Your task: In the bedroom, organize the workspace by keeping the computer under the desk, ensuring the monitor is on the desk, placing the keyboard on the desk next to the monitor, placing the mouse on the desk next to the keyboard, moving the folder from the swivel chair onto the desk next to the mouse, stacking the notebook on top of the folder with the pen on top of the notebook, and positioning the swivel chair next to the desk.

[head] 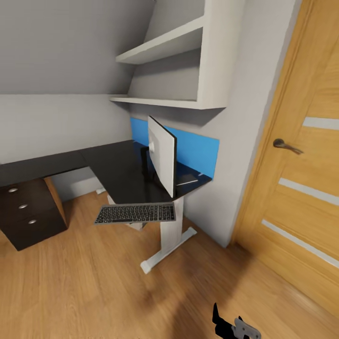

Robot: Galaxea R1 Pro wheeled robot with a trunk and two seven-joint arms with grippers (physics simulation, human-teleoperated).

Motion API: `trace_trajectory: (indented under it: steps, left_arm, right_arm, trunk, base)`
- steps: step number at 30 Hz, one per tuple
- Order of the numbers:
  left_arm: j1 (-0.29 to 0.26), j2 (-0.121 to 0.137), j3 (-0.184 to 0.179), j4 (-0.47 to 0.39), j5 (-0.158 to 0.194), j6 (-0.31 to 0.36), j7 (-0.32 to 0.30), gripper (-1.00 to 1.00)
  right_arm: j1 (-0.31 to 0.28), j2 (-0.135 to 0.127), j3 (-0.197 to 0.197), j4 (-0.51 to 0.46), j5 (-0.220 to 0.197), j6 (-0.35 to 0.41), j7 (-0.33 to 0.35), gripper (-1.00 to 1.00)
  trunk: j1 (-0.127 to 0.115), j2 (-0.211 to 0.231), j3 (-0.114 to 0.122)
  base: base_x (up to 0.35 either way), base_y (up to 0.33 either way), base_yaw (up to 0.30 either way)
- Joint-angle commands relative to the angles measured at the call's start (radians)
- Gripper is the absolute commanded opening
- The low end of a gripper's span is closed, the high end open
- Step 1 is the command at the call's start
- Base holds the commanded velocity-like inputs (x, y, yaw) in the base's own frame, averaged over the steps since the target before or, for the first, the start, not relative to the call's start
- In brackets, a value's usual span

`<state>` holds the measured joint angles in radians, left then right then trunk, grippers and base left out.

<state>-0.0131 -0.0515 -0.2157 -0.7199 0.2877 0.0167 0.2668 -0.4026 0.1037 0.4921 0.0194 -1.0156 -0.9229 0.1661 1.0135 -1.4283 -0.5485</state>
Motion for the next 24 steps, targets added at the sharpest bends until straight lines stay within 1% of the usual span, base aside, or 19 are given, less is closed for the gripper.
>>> trace_trajectory:
  steps: [1, 20, 24]
  left_arm:
    - [-0.001, 0.001, -0.005, -0.001, 0.008, 0.002, 0.008, 1.0]
    - [-0.001, 0.001, -0.005, -0.001, 0.008, 0.002, 0.008, 1.0]
    - [-0.001, 0.0, -0.005, -0.001, 0.007, 0.002, 0.008, 1.0]
  right_arm:
    - [-0.001, 0.0, 0.003, 0.002, -0.011, -0.003, 0.009, 1.0]
    - [-0.001, 0.0, 0.003, 0.002, -0.011, -0.004, 0.009, 1.0]
    - [-0.001, -0.001, 0.003, 0.002, -0.009, -0.002, 0.01, 1.0]
  trunk:
    - [0.0, -0.001, 0.0]
    - [0.0, -0.001, 0.008]
    - [0.0, -0.001, 0.01]
  base:
    - [-0.001, -0.004, 0.291]
    - [0.0, -0.002, 0.291]
    - [-0.051, -0.176, 0.29]
